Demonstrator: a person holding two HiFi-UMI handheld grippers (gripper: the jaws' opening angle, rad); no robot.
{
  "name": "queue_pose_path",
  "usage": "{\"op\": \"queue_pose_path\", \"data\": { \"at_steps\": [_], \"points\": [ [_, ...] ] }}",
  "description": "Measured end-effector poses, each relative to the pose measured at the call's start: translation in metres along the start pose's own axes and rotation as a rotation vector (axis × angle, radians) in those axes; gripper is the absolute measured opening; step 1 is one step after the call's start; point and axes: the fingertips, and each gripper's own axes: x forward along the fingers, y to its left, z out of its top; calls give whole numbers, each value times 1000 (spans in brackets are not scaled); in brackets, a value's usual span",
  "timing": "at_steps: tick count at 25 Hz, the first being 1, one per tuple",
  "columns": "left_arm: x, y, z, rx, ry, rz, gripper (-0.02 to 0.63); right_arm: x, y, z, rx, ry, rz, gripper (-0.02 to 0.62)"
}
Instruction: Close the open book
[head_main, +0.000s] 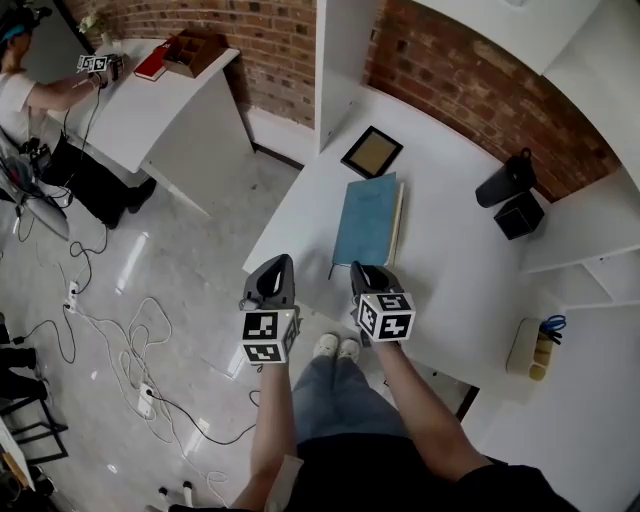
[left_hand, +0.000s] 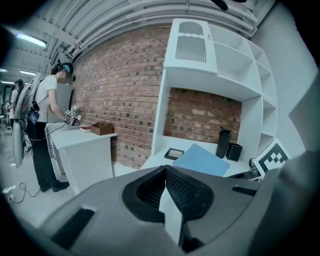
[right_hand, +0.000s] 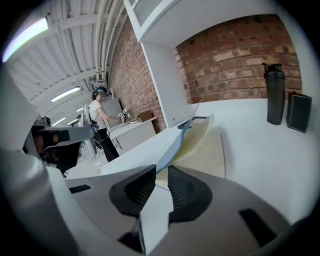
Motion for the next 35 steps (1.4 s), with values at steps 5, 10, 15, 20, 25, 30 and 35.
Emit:
{"op": "queue_pose_path", "data": {
  "at_steps": [5,10,15,20,25,30,35],
  "points": [
    [17,-22,-7,16,29,-57,9,-19,-39,-8,29,28,-113,118],
    [35,-46,-5,36,34,-109,9,-33,-78,-23,72,92,-217,123],
    [47,-68,-8,61,57,-155,9,-30,-95,-35,51,172,-245,133],
    [53,-81,-6,84,63,-184,9,-34,-95,-32,64,151,-225,133],
    [59,-94,10,110,38,-218,9,-58,-106,-12,96,55,-250,133],
    [68,-123,42,146,-17,-280,9,-105,-128,32,67,-98,-304,133],
    [74,-166,84,195,-96,-360,9,-169,-148,91,-81,-280,-375,115]
  ]
}}
